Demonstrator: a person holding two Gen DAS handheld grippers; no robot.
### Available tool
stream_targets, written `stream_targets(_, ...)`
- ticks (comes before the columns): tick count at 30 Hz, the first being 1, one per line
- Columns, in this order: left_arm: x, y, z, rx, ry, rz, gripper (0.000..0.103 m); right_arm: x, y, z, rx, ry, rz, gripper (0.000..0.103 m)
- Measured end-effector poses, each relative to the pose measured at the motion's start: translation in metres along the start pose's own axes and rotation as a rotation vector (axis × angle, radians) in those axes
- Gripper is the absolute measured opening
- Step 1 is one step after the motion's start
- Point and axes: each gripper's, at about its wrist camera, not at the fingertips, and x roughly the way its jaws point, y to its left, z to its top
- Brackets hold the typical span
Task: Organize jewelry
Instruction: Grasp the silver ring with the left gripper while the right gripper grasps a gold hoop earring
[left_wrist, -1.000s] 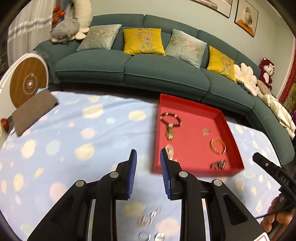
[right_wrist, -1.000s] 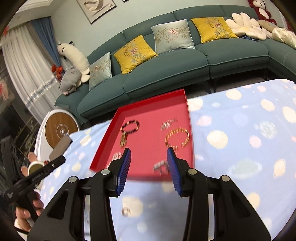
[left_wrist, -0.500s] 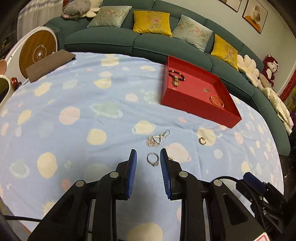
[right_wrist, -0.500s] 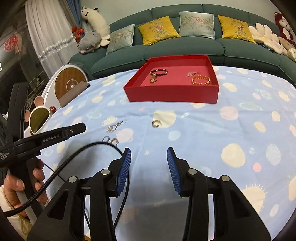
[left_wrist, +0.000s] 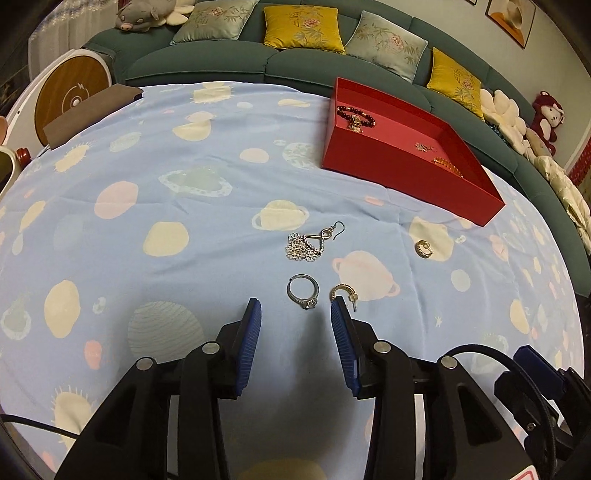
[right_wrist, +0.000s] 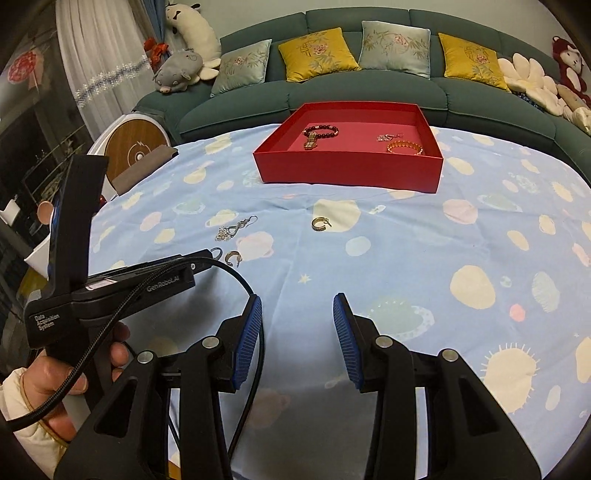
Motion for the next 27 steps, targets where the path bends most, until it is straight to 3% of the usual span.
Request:
stream_targets(4,0.006,-0.001,-0.001,0.016,-0.019,0.019,0.038,0.002,0.002,0.000,-0.011,0.012,-0.004,0.040)
stream_targets(6,0.007,-0.002,-0.001,0.027,-0.028,0.028,0.032,0.004,0.001,0.001,-0.008,0.019,0.003,0.040)
stream_targets(8,0.008,-0.002,0.000,0.032,-0.026,0.020,0.011,0.007,-0.001,0.002,0.004,0.027,0.014,0.040)
stream_targets(9,0.009,-0.002,0.002,0.029,-0.020,0.012,0.006,0.009,-0.002,0.003,0.011,0.031,0.019,0.040)
stream_targets(15,0.007,0.007,0.009,-0.016,-0.017,-0.037,0.006,0.028,-0.003,0.020,-0.008,0.036,0.007,0.040)
stream_targets(27,-0.034,0.029,0.016,-0.071,-0.078,-0.072,0.006,0.091,0.003,0.055,0.010,0.097,0.111,0.040)
